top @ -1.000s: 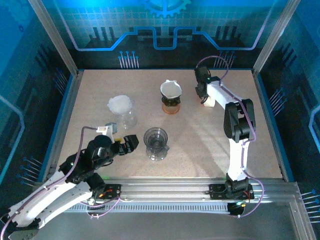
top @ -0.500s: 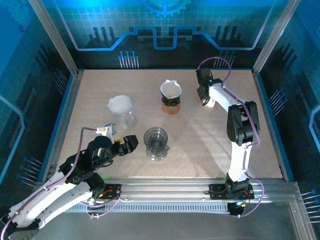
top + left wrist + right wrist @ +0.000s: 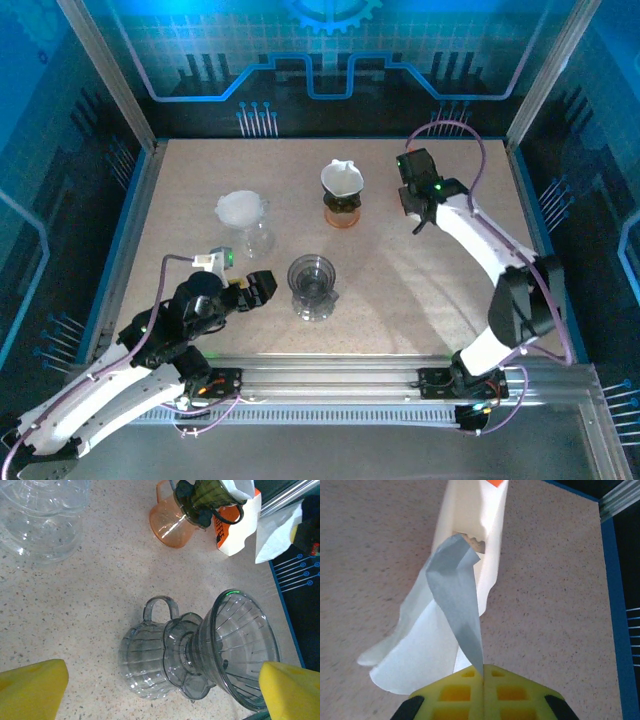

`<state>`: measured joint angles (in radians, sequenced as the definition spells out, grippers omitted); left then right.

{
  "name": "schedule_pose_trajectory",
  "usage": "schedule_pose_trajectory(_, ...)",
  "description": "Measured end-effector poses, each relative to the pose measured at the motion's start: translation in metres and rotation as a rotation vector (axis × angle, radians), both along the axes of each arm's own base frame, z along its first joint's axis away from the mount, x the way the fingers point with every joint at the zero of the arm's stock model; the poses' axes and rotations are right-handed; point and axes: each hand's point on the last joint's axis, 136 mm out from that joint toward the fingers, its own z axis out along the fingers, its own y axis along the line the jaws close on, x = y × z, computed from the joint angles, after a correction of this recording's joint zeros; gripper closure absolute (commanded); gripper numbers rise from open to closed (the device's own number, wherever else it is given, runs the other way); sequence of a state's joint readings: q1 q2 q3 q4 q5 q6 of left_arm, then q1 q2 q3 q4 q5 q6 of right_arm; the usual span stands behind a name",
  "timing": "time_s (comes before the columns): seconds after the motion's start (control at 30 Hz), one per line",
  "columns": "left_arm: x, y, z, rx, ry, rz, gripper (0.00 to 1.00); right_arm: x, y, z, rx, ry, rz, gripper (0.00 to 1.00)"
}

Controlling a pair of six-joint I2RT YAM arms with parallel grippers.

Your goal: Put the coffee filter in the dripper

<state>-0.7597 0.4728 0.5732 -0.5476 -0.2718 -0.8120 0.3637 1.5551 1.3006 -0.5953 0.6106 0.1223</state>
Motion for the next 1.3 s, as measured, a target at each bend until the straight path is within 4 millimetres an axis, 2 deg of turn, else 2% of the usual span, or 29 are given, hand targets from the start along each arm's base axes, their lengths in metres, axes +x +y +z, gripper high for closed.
schedule_pose_trajectory(0.23,-0.001,-0.001,0.001,-0.003,-0.001,-0.008,0.01,-0.072,0.049,0.051,0.071,-0.066,0.176,1.0)
schedule_pose_trajectory(0.4,-0.001,-0.001,0.001,0.002,-0.005,-0.011,0.01,-0.126,0.07,0.086,0.191,-0.029,0.312,1.0)
schedule_pose_trajectory(0.53,-0.001,-0.001,0.002,0.007,-0.014,-0.017,0.01,-0.157,0.092,0.118,0.308,0.037,0.421,1.0)
schedule_pose_trajectory(0.67,-0.001,0.0,0.002,0.014,-0.018,-0.021,0.01,-0.184,0.12,0.14,0.385,0.145,0.536,1.0)
schedule_pose_trajectory(0.77,-0.001,-0.001,0.003,0.014,-0.021,-0.023,0.01,-0.203,0.147,0.143,0.403,0.256,0.622,1.0)
schedule_pose_trajectory(0.93,-0.002,0.0,0.003,0.016,-0.02,-0.023,0.01,-0.225,0.184,0.13,0.383,0.448,0.714,1.0)
schedule_pose_trajectory(1.03,-0.002,0.0,0.005,0.016,-0.023,-0.025,0.01,-0.228,0.198,0.121,0.373,0.537,0.717,1.0)
schedule_pose_trajectory(1.3,-0.005,0.003,0.012,0.014,-0.048,-0.033,0.01,-0.218,0.232,0.105,0.361,0.625,0.717,1.0)
